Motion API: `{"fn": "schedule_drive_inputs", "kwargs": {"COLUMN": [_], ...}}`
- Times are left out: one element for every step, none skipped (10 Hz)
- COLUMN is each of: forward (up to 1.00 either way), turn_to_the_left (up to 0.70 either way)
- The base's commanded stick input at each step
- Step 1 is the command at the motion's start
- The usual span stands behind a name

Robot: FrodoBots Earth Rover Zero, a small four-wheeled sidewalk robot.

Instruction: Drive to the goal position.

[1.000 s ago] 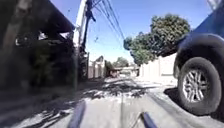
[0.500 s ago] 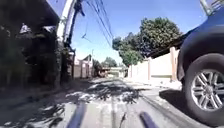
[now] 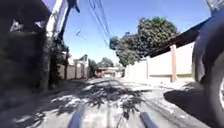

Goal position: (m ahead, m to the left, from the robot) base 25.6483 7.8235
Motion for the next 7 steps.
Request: {"fn": "schedule_drive_inputs", "kwargs": {"forward": [1.0,1.0,1.0,1.0,1.0,1.0,1.0], "turn_to_the_left": [0.0,0.0,0.0,0.0,0.0,0.0,0.0]}}
